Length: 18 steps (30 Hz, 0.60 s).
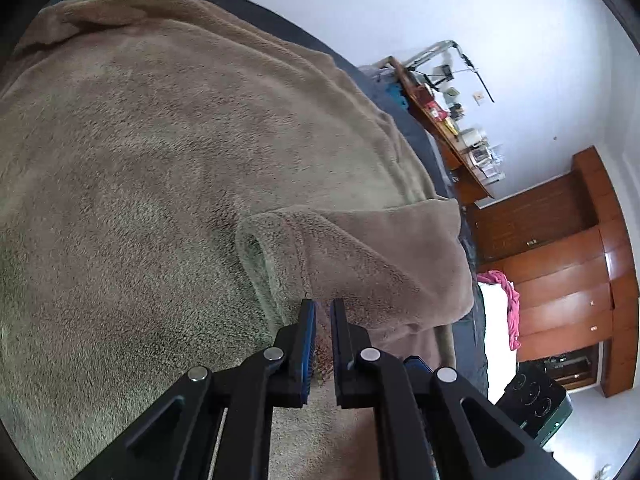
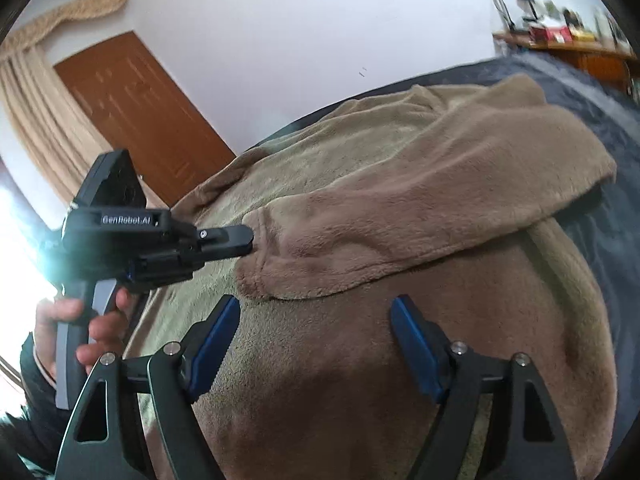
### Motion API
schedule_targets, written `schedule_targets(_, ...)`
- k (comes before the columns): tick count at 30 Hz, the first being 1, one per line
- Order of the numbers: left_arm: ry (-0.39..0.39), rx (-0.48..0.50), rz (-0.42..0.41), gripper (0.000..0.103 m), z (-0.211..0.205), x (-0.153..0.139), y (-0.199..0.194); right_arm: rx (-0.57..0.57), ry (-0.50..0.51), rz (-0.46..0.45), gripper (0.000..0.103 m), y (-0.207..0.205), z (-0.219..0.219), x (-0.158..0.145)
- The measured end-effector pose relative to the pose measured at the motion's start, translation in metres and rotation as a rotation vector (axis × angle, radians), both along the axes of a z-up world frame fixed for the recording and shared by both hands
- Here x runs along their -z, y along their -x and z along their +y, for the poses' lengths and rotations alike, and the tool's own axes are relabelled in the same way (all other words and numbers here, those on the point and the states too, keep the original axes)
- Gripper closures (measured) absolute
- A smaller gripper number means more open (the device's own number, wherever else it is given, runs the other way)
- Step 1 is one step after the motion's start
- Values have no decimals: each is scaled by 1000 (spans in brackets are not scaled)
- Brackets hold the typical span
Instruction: Fold clothes
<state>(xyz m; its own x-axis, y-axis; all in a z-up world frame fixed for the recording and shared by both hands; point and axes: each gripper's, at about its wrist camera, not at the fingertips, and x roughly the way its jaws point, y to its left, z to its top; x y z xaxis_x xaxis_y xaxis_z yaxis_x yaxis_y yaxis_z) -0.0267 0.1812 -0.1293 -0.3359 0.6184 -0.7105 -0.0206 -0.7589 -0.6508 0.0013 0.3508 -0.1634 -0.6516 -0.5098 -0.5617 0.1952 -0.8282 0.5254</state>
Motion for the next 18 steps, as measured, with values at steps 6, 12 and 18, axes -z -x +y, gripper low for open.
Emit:
schedule_targets(6, 9, -46, -25, 84, 2, 9, 5, -16, 28, 9, 22, 2, 1, -1)
schedule_targets(12, -5, -64, -13, 17, 0, 12, 5, -12, 51, 12, 22, 2, 7, 1)
schedule_targets(18, -8, -59, -42, 17, 7, 19, 14, -9, 51, 17, 22, 2, 7, 1)
